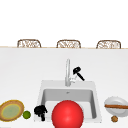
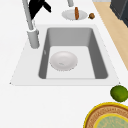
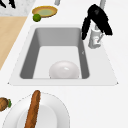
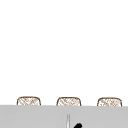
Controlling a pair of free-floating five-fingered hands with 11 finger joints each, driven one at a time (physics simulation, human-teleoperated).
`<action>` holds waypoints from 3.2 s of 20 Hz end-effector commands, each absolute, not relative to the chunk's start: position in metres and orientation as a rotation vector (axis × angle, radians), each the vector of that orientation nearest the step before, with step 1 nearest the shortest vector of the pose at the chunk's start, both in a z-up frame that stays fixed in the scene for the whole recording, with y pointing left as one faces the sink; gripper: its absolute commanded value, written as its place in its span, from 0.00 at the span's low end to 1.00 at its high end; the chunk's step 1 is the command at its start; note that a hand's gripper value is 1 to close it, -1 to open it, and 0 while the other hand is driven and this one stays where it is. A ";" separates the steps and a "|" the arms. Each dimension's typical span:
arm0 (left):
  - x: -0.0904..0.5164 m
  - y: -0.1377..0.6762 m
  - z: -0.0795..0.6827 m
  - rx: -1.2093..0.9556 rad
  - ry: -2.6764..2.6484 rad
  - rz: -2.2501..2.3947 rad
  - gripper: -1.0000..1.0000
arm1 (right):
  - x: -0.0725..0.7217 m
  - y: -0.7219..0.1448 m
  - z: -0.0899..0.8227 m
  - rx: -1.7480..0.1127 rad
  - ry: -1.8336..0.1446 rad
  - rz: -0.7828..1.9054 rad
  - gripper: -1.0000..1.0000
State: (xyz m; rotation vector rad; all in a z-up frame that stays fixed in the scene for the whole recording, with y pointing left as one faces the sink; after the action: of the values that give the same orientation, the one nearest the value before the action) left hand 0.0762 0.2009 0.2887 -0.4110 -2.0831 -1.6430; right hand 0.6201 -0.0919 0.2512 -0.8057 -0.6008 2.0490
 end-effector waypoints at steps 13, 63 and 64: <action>0.076 0.201 0.289 -0.411 -2.083 -1.643 0.50 | 0.623 -0.117 0.252 -0.424 -0.710 2.078 0.00; 0.076 0.201 0.289 -0.411 -2.083 -1.643 0.50 | 0.710 -0.092 0.218 -0.252 -0.657 1.932 1.00; 0.076 0.201 0.289 -0.411 -2.083 -1.643 0.50 | 0.709 -0.091 0.217 -0.262 -0.655 1.935 1.00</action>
State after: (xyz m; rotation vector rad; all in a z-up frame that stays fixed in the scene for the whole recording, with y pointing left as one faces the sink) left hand 0.0762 0.2009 0.2887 -0.4110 -2.0831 -1.6430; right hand 0.7038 -0.1127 0.2104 -0.3377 -0.7139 1.9419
